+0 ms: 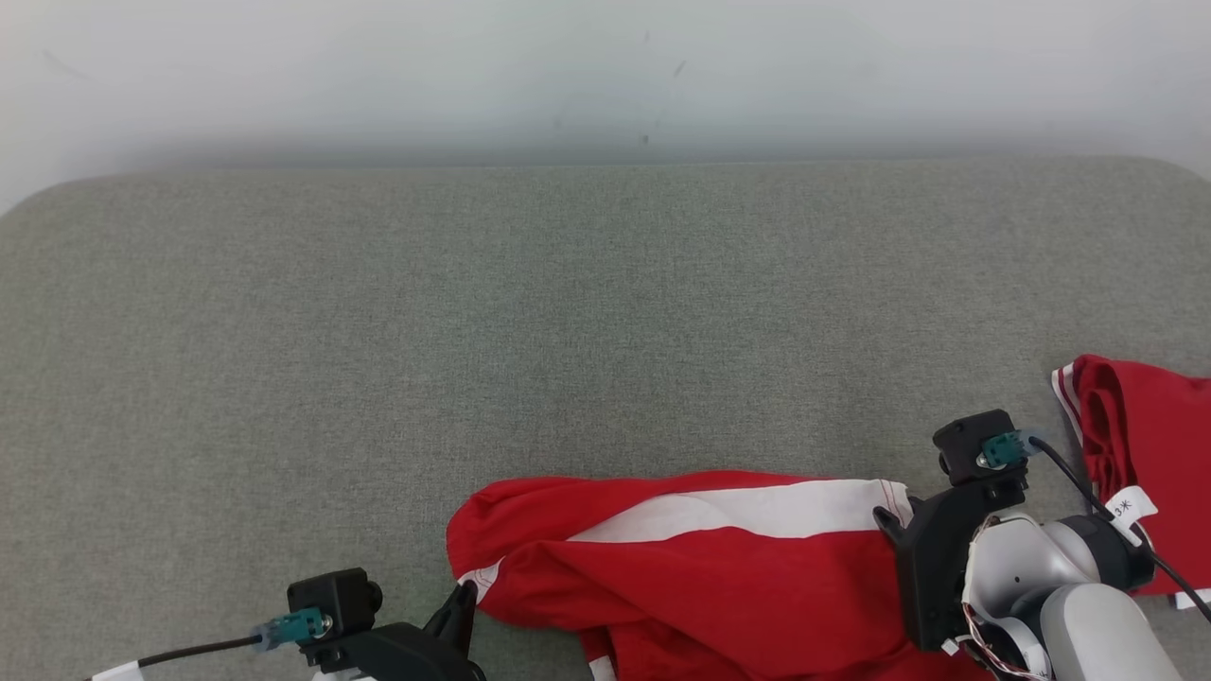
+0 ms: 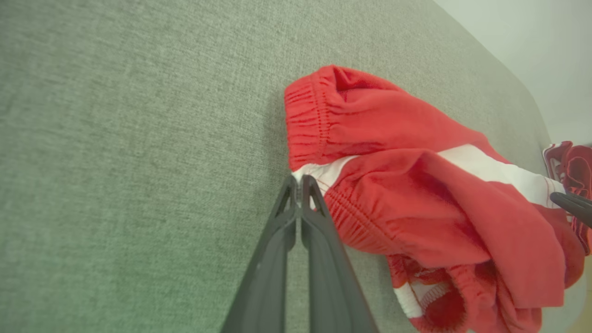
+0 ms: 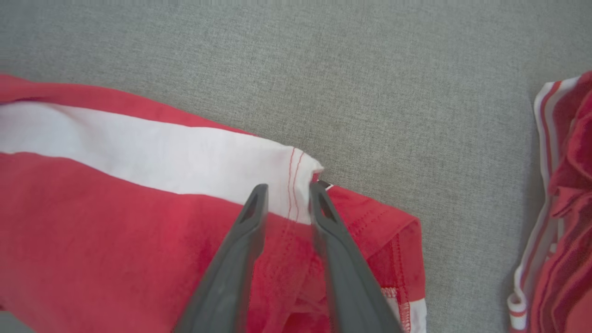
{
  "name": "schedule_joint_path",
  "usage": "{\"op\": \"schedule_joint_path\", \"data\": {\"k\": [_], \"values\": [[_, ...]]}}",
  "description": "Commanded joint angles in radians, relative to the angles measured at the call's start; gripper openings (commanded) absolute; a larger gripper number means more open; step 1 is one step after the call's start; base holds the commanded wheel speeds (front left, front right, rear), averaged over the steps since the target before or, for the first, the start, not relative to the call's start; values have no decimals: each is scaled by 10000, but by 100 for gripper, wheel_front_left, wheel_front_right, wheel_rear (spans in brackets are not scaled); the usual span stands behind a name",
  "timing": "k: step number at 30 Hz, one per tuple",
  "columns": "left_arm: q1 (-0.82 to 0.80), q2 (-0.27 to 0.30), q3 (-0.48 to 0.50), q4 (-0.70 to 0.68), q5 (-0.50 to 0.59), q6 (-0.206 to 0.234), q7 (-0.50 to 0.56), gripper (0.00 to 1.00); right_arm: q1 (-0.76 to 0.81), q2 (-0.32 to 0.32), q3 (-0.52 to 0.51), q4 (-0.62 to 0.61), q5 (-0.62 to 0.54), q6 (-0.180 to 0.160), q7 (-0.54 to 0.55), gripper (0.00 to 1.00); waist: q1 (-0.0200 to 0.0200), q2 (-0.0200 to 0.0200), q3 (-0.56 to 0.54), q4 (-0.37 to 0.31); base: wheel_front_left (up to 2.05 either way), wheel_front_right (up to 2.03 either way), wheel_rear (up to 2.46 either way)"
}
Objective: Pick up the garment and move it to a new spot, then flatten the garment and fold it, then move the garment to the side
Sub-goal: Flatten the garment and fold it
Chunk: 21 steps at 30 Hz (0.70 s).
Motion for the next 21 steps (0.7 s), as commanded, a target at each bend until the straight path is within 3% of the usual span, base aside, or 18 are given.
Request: {"op": "schedule_joint_path", "data": {"k": [1,2,4,9,11,12,17,21], "values": [[28,16,-4,12,10,-4,18,0,163,49,-83,-78,-23,-25,70,50,-1,-1,21,16,0,0,0],[17,15,-7,19,7,-2,23,0,179,50,-105,-88,-33,-25,96,55,-1,-1,33,28,0,0,0],[-9,4,-12,34,5,-12,31,0,134,19,-147,-98,-48,-25,115,55,-1,-1,71,65,0,0,0],[-103,-34,-40,61,26,-47,30,0,-3,34,-161,-8,-5,-25,97,42,-1,-1,165,162,0,0,0],[-139,-53,-55,84,35,-51,29,0,-43,15,-112,14,10,-25,76,18,-1,-1,188,201,0,0,0],[-157,-48,-31,107,48,-48,-29,0,-107,-14,-52,-26,20,-25,0,0,-1,-1,197,218,0,0,0],[-280,-121,341,-148,4,-344,-711,0,-266,-66,-97,-328,-3,-25,-518,0,-1,-1,61,154,0,0,0],[-304,-520,1256,-827,-783,-1220,-1637,0,-578,13,-316,-832,515,-25,-1309,0,-1,-1,-161,25,0,0,0]]}}
